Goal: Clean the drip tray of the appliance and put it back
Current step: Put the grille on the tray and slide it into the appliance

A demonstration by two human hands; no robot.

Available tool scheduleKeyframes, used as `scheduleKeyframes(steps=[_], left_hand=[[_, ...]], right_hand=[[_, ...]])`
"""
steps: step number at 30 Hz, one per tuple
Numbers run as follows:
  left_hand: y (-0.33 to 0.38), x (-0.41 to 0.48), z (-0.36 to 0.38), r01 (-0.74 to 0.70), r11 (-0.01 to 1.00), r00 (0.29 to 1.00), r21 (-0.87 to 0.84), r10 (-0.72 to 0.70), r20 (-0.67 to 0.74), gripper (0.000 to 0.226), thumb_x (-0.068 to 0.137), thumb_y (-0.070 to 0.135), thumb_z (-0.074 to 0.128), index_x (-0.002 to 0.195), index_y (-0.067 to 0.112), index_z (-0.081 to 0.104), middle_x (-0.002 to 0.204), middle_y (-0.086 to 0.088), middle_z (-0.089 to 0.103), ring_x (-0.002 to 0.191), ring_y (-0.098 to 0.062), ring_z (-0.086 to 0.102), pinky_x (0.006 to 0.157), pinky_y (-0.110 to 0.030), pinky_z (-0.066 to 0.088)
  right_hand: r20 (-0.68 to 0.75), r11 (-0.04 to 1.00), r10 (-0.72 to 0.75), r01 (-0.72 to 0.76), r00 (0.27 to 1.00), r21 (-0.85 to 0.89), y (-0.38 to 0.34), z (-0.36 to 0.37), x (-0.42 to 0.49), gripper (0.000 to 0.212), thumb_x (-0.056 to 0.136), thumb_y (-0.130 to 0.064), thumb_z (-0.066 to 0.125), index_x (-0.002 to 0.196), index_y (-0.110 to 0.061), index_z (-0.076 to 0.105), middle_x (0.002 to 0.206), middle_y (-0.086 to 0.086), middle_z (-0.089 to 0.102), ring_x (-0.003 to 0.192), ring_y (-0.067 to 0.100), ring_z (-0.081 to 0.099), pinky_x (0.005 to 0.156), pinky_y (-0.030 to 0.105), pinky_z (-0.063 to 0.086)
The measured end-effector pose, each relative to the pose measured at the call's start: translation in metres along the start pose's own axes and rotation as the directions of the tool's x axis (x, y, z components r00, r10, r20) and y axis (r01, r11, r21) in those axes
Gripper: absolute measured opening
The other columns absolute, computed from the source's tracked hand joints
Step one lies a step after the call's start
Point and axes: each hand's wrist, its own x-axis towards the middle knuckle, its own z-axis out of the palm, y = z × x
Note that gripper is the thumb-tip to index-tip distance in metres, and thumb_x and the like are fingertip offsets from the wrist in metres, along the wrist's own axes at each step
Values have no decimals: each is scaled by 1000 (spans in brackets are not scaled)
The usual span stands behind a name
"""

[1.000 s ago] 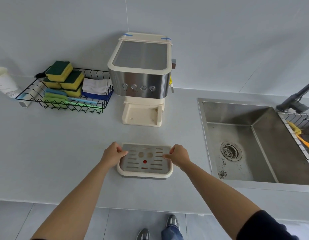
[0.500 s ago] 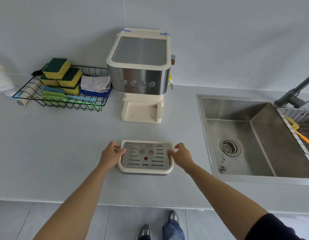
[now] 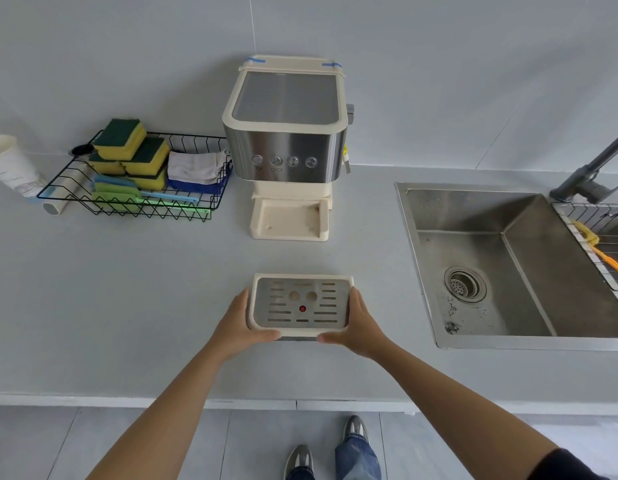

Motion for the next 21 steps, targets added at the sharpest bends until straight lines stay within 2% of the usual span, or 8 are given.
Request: scheduleKeyframes(steps=[3,6,11,15,21], left_hand=[[-1,-2,5,-1,999,1000,54,0,9,88,59,21,83,131,26,32,120,9,48,108,-12,51,77,-19,42],[-1,-3,10,-27,996,1000,85,27,0,94,60,19,82,136,23,27,115,12,51,102,-11,53,76,-17,40],[-4,2,11,-48,991,997,125,55,-53,82,58,22,83,125,24,37,107,7,61,92,-13,60,65,-11,42],[-5,4,7,-69,990,996,124,75,-49,79,56,23,84,121,27,39,97,16,59,85,-4,58,59,-7,42],[-1,10,-6,-75,990,994,116,83,-66,79,55,20,84,120,23,40,100,10,62,90,-12,61,64,-9,42]], right_hand=[[-37,998,-36,35,999,-47,1,5,-2,102,57,-17,85,135,-12,20,125,7,35,117,18,39,99,35,46],[-79,997,-41,35,996,-74,1,9,-4,104,56,-16,86,136,-10,19,126,7,35,117,18,40,99,32,46],[-147,999,44,-43,988,14,-1,13,-2,95,57,-12,84,132,-13,25,126,3,40,106,12,45,77,14,44],[-159,997,71,-64,985,46,-3,16,-3,92,56,-14,84,128,-17,28,123,0,43,102,9,46,61,6,41],[-180,998,56,-48,982,50,-16,13,6,89,55,-13,84,125,-18,31,120,-2,44,101,10,48,63,7,41]])
